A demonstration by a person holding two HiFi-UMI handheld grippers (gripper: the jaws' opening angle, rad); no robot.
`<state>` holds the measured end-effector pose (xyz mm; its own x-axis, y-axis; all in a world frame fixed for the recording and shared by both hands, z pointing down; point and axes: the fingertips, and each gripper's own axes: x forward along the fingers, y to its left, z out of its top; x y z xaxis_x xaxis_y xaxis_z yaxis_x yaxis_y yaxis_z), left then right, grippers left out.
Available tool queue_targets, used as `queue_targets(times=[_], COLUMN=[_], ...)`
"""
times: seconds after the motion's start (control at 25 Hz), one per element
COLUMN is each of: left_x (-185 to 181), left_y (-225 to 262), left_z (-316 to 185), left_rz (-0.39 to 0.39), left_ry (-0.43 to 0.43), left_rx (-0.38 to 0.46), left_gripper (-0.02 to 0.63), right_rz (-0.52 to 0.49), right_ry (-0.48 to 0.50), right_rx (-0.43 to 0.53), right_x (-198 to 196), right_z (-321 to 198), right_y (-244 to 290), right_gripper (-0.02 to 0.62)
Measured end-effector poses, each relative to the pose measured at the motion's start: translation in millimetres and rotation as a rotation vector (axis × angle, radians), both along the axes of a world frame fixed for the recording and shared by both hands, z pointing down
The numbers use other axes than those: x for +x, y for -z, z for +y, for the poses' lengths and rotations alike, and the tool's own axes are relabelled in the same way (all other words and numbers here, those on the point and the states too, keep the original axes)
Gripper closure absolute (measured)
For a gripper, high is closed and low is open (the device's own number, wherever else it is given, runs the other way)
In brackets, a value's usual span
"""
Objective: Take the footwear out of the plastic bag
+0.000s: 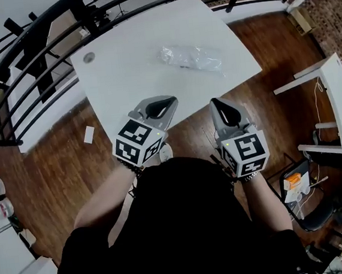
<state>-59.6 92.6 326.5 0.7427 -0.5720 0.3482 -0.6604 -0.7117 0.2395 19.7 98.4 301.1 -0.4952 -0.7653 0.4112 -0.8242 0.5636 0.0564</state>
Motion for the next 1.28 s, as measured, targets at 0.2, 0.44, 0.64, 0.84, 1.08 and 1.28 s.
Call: queue_targets(times=[0.2, 0.44, 0.64, 0.84, 1.08, 1.28], left_x=[-2, 6, 15, 31, 32, 14], left_y=[-9, -23, -29, -37, -50, -53], left_z=[-22, -54, -90, -122, -147, -160], left_rz=[-0.002, -0.035, -0.070, -0.105, -0.150, -0.180], left_ry=[0.003, 0.046, 0.121, 0.220, 0.361, 0.416], left_rx=[-0.027, -0.058, -0.081, -0.114, -0.156, -0.167], left_gripper=[0.592, 0.591, 0.591, 0.591, 0.591, 0.590], right_rz=[0.003, -0.017, -0.042, -0.057, -0.069, -0.065], right_ry=[0.024, 0.083, 0.161, 0.270, 0.357, 0.371], right_rx=[-0.024, -0.073, -0.101, -0.135, -0.206, -0.256], right_x=[-8, 0, 14, 33, 59, 62], right_z=[-25, -59, -99, -135, -166, -179], right_y=[-8, -25, -35, -43, -73, -97], right_gripper=[0.603, 0.603, 0.603, 0.603, 0.603, 0.603])
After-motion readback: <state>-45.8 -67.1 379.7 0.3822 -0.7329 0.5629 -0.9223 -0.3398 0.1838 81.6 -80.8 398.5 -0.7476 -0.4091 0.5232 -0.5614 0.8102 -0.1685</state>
